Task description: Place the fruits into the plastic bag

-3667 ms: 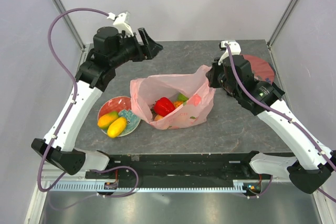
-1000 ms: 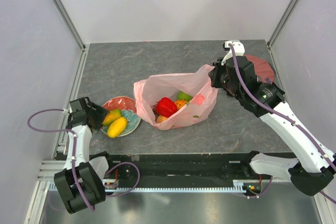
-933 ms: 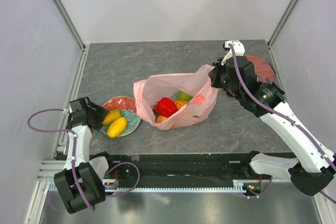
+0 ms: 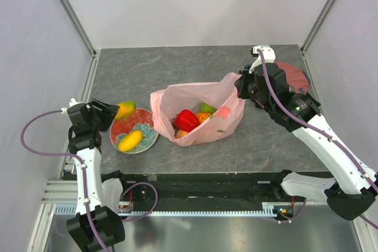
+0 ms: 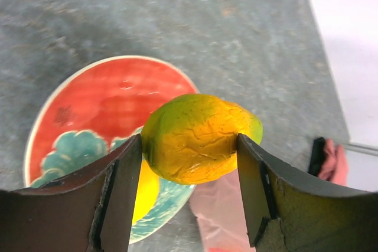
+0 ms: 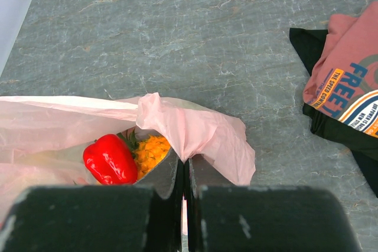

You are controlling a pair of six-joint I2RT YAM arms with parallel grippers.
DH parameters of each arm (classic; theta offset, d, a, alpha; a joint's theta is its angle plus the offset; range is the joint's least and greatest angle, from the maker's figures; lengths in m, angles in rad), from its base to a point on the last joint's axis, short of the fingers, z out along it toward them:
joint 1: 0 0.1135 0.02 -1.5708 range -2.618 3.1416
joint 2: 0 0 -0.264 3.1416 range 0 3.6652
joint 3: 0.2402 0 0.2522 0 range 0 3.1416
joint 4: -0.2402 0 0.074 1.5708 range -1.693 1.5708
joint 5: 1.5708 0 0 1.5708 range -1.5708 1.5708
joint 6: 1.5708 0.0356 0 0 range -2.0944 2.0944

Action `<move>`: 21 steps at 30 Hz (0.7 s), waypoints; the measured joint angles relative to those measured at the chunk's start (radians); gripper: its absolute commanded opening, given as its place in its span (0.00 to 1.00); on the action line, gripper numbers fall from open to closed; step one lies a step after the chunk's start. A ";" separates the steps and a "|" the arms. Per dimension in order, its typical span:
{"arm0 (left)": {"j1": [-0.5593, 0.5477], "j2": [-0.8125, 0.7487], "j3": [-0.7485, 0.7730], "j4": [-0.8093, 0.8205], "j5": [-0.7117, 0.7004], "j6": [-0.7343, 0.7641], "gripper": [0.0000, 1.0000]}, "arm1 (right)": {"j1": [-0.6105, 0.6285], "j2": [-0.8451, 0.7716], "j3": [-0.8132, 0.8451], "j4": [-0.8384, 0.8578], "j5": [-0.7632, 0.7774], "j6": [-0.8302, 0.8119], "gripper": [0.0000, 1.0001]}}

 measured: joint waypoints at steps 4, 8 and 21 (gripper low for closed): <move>0.000 -0.017 0.027 0.029 0.053 -0.002 0.37 | 0.000 0.000 0.000 0.000 0.000 0.000 0.00; 0.000 -0.021 0.065 0.044 0.107 -0.008 0.37 | 0.000 0.000 0.000 0.000 0.000 0.000 0.00; -0.008 -0.024 0.246 0.277 0.365 -0.105 0.36 | 0.000 -0.003 0.000 0.002 -0.006 0.000 0.00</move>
